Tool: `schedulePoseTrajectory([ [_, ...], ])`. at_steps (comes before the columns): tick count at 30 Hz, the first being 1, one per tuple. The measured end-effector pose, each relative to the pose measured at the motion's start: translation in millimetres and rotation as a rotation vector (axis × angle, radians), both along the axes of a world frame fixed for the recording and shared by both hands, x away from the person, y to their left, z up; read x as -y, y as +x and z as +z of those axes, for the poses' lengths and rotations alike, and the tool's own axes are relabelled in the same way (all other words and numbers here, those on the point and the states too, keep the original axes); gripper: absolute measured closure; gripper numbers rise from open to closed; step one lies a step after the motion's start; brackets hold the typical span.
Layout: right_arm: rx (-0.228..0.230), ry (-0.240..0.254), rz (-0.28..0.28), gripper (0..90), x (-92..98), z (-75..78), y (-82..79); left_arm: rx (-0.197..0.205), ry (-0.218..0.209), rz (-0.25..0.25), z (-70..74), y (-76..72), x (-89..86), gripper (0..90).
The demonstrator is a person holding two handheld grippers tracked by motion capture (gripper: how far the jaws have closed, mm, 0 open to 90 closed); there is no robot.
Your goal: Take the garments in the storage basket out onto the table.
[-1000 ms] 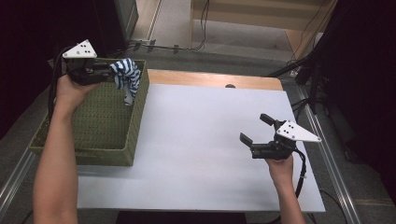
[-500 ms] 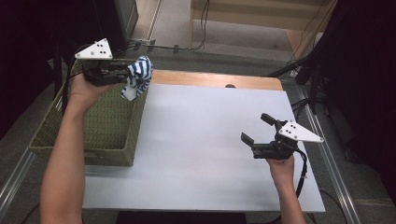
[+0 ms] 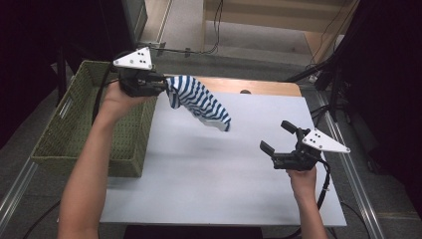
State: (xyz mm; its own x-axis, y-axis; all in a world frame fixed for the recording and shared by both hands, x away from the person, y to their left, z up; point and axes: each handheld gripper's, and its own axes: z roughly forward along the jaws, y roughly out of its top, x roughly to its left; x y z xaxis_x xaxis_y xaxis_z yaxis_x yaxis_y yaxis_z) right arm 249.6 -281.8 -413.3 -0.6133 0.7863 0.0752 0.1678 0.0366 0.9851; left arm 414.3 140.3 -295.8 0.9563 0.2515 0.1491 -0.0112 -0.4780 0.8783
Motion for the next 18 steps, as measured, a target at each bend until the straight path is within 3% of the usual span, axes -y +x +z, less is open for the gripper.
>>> schedulePoseTrajectory([
  [8, 0.007, 0.008, -0.004, 0.0, 3.2, 0.8, -0.8, 0.016, 0.136, -0.016, -17.3, -2.7, 38.6, 81.6],
  [18, 0.011, 0.019, -0.001, 0.0, 5.1, 1.3, -1.3, -0.020, 0.157, 0.001, -37.3, -5.3, 68.9, 81.4],
])
